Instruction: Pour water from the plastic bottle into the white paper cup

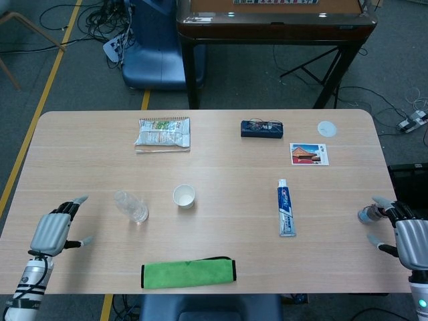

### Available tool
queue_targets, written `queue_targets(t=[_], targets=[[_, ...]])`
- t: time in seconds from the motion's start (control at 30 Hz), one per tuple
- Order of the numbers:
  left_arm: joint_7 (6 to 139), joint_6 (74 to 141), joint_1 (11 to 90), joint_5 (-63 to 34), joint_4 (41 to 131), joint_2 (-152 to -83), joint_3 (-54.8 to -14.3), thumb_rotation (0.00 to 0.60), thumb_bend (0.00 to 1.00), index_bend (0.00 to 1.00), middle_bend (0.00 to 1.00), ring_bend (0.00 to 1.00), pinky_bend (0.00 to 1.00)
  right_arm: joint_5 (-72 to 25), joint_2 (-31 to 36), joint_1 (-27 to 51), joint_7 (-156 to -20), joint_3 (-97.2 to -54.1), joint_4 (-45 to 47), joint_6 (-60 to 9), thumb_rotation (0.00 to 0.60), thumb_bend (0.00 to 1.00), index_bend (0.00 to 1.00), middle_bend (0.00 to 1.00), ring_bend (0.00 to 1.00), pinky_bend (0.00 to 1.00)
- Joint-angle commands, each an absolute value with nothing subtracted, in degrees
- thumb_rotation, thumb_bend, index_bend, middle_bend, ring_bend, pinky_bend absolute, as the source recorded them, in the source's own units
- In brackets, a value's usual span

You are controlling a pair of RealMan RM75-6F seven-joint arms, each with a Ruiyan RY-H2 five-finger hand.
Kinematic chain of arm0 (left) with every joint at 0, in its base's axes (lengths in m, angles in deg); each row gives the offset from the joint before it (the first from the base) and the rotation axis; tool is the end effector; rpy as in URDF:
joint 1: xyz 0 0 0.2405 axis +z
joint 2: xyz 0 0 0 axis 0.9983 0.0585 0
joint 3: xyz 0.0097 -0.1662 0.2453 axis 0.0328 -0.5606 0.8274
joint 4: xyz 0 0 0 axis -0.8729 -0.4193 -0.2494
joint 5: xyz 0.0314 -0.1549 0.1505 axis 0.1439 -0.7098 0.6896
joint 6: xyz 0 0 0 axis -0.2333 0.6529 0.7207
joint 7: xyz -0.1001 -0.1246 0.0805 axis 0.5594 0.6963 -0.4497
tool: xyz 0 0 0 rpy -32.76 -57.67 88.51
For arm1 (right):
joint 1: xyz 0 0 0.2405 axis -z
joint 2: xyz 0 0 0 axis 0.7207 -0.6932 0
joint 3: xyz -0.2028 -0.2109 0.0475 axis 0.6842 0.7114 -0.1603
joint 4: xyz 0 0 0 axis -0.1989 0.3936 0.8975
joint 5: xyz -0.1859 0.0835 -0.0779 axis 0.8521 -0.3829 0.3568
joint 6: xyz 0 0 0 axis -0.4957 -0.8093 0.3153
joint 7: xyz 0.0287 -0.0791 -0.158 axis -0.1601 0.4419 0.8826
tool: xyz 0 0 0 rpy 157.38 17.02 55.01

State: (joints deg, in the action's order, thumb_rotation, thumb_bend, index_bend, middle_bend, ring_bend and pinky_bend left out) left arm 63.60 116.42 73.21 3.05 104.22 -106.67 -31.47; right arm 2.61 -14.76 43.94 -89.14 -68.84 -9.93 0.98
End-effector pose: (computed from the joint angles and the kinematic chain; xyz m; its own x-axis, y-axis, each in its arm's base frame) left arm -0.3327 0.2759 0.0946 0.4133 0.1402 0.8997 0.9105 -0.0520 -0.4102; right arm -0.3657 -0.2057 0.1826 0.4345 0.0851 0.8966 -0.8992 -0.0149 0.4372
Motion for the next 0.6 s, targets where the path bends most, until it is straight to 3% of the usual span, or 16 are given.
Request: queue_targets(t=[0.03, 0.6], targets=[[64.2, 115.1, 72.5, 1.6, 103.8, -107.2, -32.0, 0.600, 0.00, 0.11, 0.19, 0.21, 0.38, 2.5, -14.8, 44.0, -89.4, -68.9, -9.8, 0.9, 0.600, 0.05, 0.24, 0.34, 0.28, 0.48], [66.1, 111.1, 69.5, -2.3, 100.1, -110.0, -33.3, 0.600, 0.00, 0.13, 0.18, 0.21, 0.38, 1.9, -14.8, 43.7, -89.8, -69.1, -9.5, -0.2, 0.600, 0.05, 0.24, 0.34, 0.28, 0.48]])
